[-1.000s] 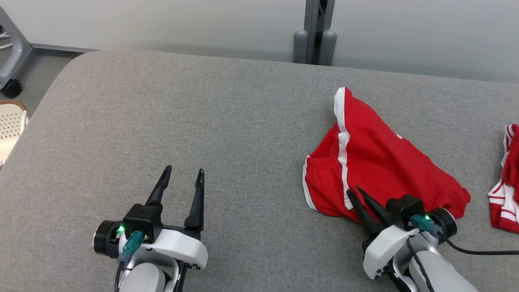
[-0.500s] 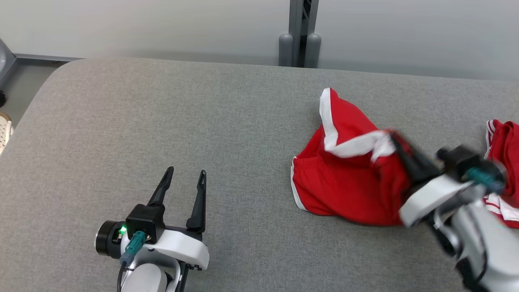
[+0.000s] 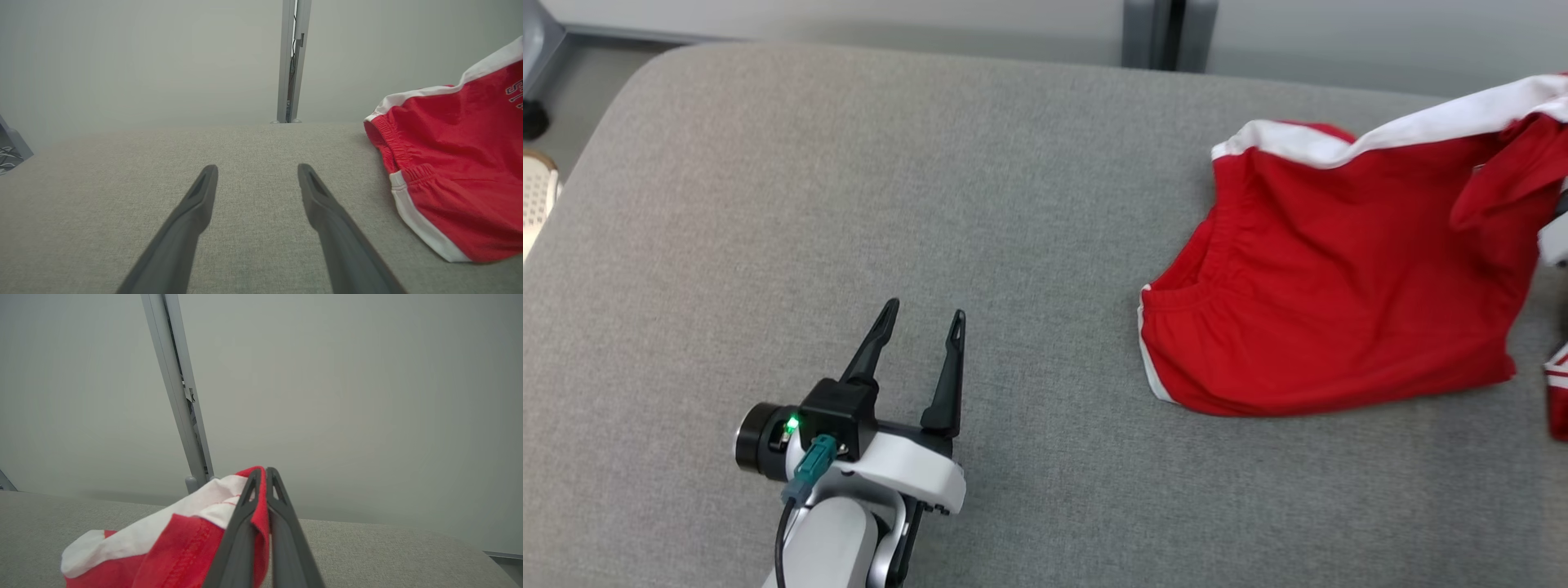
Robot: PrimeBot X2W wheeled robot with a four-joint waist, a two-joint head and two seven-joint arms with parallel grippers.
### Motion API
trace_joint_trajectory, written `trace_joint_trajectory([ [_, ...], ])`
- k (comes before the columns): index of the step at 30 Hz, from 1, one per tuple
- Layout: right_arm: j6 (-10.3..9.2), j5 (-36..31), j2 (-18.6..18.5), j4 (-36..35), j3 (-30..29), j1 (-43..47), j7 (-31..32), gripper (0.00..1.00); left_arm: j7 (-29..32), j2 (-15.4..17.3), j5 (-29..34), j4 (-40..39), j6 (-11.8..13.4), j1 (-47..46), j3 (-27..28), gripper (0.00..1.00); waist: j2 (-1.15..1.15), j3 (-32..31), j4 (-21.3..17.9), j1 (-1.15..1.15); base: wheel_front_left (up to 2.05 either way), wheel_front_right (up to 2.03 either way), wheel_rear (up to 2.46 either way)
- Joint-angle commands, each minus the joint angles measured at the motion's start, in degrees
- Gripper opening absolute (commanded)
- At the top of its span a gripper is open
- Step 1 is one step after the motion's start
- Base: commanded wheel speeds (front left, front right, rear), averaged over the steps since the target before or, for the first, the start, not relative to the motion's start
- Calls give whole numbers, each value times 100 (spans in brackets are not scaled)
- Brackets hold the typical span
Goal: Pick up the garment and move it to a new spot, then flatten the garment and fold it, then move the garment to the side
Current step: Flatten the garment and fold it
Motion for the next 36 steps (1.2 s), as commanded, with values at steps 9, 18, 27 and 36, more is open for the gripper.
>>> trace_joint_trajectory([
  [9, 1, -179, 320, 1118, -594, -497, 0, 100, -21, 15, -79, -33, 72, -307, -114, 100, 0, 379, 104, 0, 0, 0, 0],
  [18, 1, -409, 709, 519, -409, -12, 0, 100, -21, 18, 6, 36, 24, -179, 0, 100, 0, -78, -360, 0, 0, 0, 0],
  [27, 1, -643, 880, -1279, -491, 1178, -1, 100, -21, 16, -78, -6, -48, 10, 164, 100, 0, -629, -901, 0, 0, 0, 0],
  [36, 2, -1158, 1409, -3050, -1037, 3113, -1, 100, -21, 19, -219, -48, -18, 217, 205, 100, 0, -991, -1275, 0, 0, 0, 0],
])
